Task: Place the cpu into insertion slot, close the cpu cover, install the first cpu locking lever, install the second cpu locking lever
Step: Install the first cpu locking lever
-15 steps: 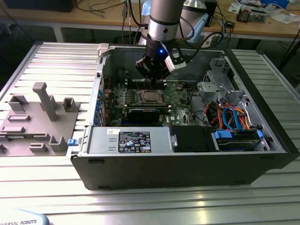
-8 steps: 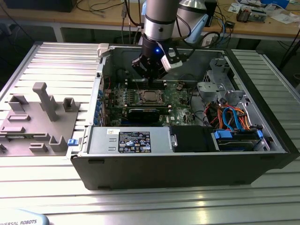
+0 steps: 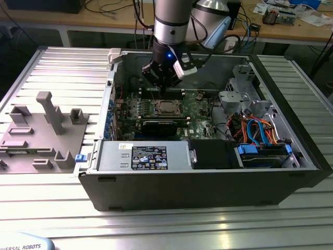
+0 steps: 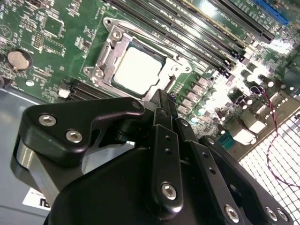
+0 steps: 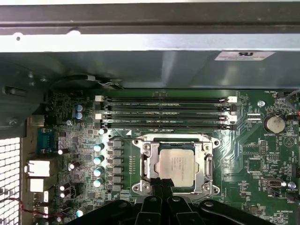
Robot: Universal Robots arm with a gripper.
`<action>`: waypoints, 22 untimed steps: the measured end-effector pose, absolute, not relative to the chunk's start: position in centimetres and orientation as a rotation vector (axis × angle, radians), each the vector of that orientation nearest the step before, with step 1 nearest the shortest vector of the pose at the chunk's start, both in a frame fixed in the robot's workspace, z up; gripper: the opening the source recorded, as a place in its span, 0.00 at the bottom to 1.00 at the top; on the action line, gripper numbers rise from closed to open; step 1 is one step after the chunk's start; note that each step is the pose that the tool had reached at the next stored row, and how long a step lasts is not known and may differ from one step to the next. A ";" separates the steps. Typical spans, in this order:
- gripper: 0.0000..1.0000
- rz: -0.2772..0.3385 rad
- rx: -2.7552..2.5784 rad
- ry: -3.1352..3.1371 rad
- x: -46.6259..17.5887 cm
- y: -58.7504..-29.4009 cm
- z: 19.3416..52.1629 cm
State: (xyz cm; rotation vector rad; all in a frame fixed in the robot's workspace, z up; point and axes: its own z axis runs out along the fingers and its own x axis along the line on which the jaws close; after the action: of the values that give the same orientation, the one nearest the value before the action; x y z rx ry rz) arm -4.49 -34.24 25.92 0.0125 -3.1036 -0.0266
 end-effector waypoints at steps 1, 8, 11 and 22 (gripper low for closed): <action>0.11 -0.027 0.013 -3.104 -4.7 -34.2 25.9; 0.11 -0.027 0.013 -3.111 -6.7 -33.7 25.9; 0.11 -0.027 0.013 -3.114 -7.8 -33.6 25.9; 0.11 -0.027 0.013 -3.119 -10.1 -32.4 25.9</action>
State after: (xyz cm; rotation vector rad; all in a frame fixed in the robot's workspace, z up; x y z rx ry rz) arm -10.08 -32.44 25.94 0.0129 -3.1192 -0.0269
